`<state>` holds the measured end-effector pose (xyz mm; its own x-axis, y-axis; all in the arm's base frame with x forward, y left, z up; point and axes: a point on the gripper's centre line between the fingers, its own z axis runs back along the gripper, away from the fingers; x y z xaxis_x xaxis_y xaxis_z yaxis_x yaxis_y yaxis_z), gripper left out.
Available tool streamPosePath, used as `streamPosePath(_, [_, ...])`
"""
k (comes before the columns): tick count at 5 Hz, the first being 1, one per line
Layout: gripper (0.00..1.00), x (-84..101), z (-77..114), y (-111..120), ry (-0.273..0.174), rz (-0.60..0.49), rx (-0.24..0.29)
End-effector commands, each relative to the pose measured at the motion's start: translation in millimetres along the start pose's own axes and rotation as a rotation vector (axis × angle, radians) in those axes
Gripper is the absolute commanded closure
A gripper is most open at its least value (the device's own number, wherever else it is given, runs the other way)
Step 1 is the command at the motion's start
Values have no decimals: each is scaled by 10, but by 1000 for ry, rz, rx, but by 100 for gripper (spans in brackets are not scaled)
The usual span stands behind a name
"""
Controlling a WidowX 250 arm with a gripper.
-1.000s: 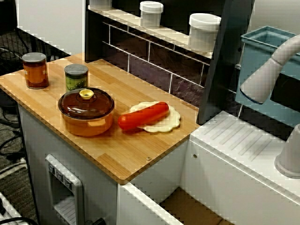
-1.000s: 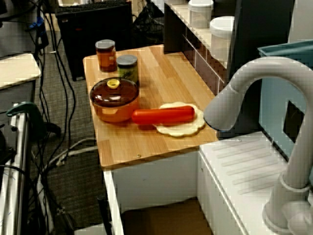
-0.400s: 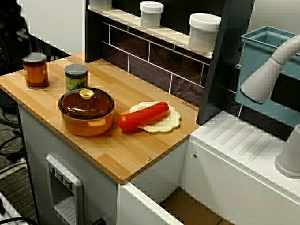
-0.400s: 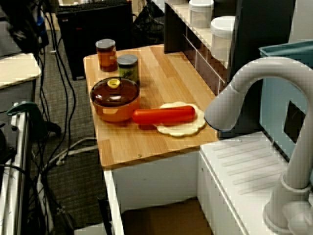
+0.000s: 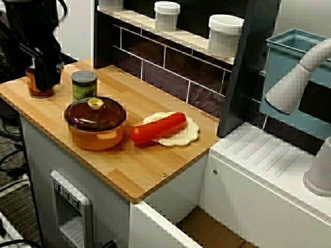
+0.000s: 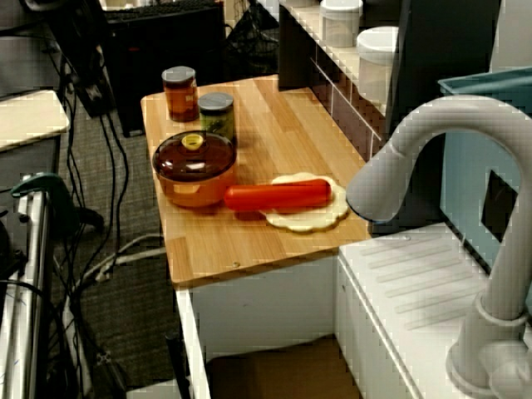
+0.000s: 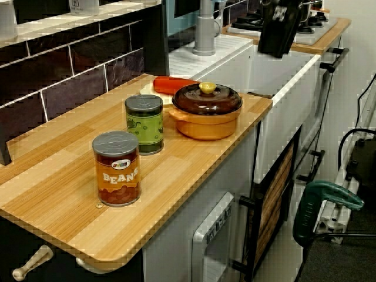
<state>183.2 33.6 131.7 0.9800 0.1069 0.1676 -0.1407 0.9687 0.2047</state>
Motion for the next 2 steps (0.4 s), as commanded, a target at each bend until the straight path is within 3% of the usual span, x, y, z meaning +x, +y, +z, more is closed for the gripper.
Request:
streamPosePath(1, [0, -91, -240, 12, -29, -5, 42])
streamPosePath(2, [0, -135, -279, -21, -39, 12, 35])
